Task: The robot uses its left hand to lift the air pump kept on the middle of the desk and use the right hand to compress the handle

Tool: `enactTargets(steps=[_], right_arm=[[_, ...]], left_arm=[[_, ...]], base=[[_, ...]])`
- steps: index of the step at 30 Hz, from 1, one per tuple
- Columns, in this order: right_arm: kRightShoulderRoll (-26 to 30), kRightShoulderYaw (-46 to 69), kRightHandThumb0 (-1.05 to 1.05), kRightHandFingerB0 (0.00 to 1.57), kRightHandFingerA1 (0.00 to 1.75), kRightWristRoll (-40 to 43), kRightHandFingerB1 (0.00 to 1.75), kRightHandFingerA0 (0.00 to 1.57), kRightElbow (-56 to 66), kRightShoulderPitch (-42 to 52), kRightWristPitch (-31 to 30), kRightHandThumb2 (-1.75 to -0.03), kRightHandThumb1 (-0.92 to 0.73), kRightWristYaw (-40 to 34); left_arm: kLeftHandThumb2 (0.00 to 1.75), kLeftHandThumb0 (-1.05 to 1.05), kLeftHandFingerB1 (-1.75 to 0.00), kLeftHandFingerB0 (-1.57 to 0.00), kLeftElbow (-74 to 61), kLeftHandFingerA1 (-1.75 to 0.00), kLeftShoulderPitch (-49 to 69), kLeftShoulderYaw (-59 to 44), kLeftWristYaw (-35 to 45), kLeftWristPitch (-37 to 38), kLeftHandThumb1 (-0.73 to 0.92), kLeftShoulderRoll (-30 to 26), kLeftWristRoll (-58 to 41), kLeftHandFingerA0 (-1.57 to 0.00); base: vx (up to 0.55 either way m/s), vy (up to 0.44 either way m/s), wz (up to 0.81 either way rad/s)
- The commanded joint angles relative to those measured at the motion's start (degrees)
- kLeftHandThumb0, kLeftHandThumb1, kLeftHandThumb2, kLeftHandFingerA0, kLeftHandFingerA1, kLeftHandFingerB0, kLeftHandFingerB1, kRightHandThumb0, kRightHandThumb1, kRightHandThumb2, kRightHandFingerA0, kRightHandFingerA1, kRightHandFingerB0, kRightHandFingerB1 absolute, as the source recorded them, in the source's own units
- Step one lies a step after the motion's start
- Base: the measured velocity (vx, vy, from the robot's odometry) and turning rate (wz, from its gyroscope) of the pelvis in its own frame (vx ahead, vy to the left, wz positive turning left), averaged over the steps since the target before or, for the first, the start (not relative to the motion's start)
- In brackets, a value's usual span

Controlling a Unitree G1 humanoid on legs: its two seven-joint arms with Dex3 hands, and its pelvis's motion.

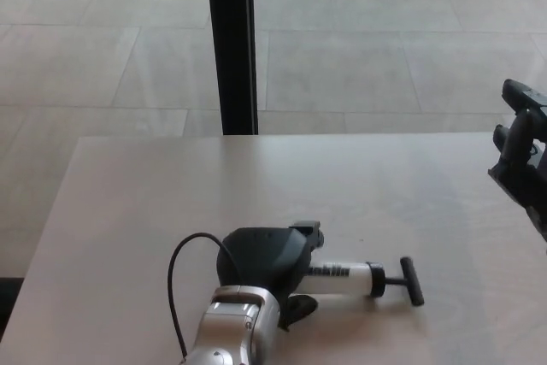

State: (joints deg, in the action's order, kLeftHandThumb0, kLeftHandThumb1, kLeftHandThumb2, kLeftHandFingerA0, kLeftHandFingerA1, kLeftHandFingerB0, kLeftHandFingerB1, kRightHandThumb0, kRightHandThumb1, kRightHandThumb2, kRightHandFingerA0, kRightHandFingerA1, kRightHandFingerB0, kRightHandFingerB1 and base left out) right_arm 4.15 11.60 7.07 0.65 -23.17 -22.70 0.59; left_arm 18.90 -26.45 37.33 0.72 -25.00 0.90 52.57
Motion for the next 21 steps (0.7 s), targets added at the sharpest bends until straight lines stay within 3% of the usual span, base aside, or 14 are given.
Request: enactTargets(steps=[1, 4, 5, 6, 7, 15, 16, 17, 20, 21], right_arm=[[-0.23, -0.86, -0.79, 0.10, 0.31, -0.48, 0.37, 0.01, 0.17, -0.13, -0.87, -1.16, -0.78, -1.44], [-0.06, -0.87, -0.87, 0.15, 0.25, -0.22, 0.32, 0.00, 0.39, -0.07, -1.27, -1.18, -0.82, -1.15], [0.05, -0.83, -0.78, 0.08, 0.30, -0.11, 0.33, 0.00, 0.25, -0.13, -1.31, -1.15, -0.76, -0.99], [0.14, -0.78, -0.87, 0.09, 0.25, 0.00, 0.28, 0.00, 0.14, -0.20, -1.35, -0.96, -0.78, -0.87], [0.30, -0.82, -0.89, 0.13, 0.22, 0.02, 0.29, 0.02, 0.10, -0.25, -1.43, -1.19, -0.84, -0.75], [1.26, -0.74, -0.89, 0.05, 0.22, 0.11, 0.26, 0.00, 0.48, 0.07, -1.74, -1.20, -0.84, -0.22], [1.91, -0.76, -0.85, 0.10, 0.26, -0.14, 0.31, 0.01, 0.57, 0.33, -1.48, -1.18, -0.80, 0.16], [2.61, -0.51, -0.85, 0.10, 0.26, -0.11, 0.31, 0.01, 0.65, 0.65, -1.19, -1.19, -0.79, 0.69], [3.50, 0.07, -0.83, 0.10, 0.27, 0.30, 0.32, 0.00, 1.23, 1.52, -1.41, -1.19, -0.78, 1.43], [6.38, 1.47, -0.92, 0.06, 0.19, 1.32, 0.27, 0.00, 1.22, 2.75, -1.00, -1.19, -0.84, 4.36]], left_arm=[[0.60, -0.97, 0.00, 0.00, 0.88, 0.00, -0.15, 0.26, 20.01, -7.36, 0.63, -2.12, -4.40, 0.00], [0.62, -1.05, 0.00, 0.00, -0.91, 0.00, -0.89, -0.25, 22.87, -7.25, 0.69, -3.22, -4.96, 0.00], [0.63, -1.05, 0.00, 0.00, -1.13, 0.00, -1.39, -0.67, 23.93, -7.04, 0.70, -3.57, -5.61, 0.00], [0.64, -1.05, 0.00, 0.00, -1.24, 0.00, -2.20, -1.13, 25.33, -6.91, 0.71, -3.99, -6.32, 0.00], [0.65, -1.05, 0.00, 0.00, -1.39, 0.00, -3.06, -1.27, 26.64, -7.01, 0.73, -4.43, -6.54, 0.00], [0.62, -1.05, 0.00, 0.00, -8.46, 0.00, -4.16, -8.20, 31.20, -6.44, 0.70, -7.30, -13.42, 0.00], [0.86, -1.02, 0.00, 0.00, -11.59, 0.00, -2.69, -13.10, 28.63, -3.67, 0.54, -7.39, -17.72, 0.00], [1.01, -0.99, 0.00, 0.00, -14.81, -0.17, -1.33, -18.10, 25.98, 0.39, 0.57, -8.17, -21.85, 0.00], [0.99, -0.97, 0.00, 0.00, -17.70, -0.16, -0.22, -23.25, 24.82, 5.03, 0.58, -9.25, -26.07, 0.00], [0.96, -0.98, -0.04, -0.10, -21.00, -0.16, -0.54, -30.58, 23.84, 9.35, 0.61, -10.54, -32.02, 0.00]], base=[[0.00, 0.000, 0.00], [0.00, 0.000, 0.00], [0.00, 0.000, 0.00], [0.00, 0.000, 0.00], [0.00, 0.000, 0.00], [0.00, 0.000, 0.00], [0.00, 0.000, 0.00], [0.00, 0.000, 0.00], [0.00, 0.000, 0.00], [0.00, 0.000, 0.00]])
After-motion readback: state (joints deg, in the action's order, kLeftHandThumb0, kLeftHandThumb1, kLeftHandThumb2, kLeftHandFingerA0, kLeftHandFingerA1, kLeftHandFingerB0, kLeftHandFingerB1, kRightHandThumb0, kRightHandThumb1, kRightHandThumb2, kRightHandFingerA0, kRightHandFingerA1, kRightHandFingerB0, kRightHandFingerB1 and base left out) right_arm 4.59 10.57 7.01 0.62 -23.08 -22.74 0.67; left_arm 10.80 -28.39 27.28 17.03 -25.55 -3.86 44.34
